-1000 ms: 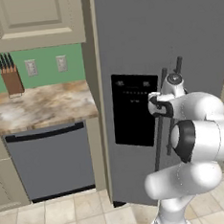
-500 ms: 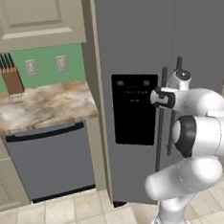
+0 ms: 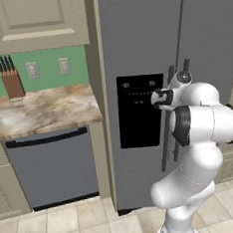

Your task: Store the hot dog in the freezer for long-term storage. Close the freezer door after placing the cooked food.

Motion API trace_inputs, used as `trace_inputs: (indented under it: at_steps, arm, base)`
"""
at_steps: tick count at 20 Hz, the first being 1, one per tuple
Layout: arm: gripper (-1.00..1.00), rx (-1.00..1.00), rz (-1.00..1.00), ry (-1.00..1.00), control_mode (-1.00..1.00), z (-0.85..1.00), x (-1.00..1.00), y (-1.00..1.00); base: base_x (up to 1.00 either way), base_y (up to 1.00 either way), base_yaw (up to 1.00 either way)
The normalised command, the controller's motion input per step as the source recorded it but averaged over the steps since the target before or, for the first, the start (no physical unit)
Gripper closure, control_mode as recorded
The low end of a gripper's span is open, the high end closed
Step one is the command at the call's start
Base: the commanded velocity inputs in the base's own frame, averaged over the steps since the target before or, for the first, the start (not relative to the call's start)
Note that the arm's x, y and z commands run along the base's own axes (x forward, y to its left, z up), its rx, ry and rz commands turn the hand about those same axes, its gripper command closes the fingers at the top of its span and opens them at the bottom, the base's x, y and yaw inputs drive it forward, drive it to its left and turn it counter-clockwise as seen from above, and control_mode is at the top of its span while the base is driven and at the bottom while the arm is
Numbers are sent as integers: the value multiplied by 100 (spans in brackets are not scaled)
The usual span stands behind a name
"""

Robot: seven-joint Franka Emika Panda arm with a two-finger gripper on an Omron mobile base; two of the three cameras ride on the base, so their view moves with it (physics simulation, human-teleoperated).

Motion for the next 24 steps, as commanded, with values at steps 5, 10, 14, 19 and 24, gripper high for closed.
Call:
trace_inputs:
  at_steps: [5, 10, 14, 19, 24]
  arm:
    - [-100, -2, 2, 0, -100, 15, 56, -4]
    - [-100, 0, 7, 0, -100, 9, 47, -20]
    - [-100, 0, 6, 0, -100, 6, 52, -16]
    - [-100, 0, 4, -1, -100, 1, 49, -7]
    - [-100, 0, 1, -2, -100, 1, 48, 0]
  base:
    - [0, 0, 0]
    - [0, 0, 0]
    - [0, 0, 0]
    - [0, 0, 0]
    - [0, 0, 0]
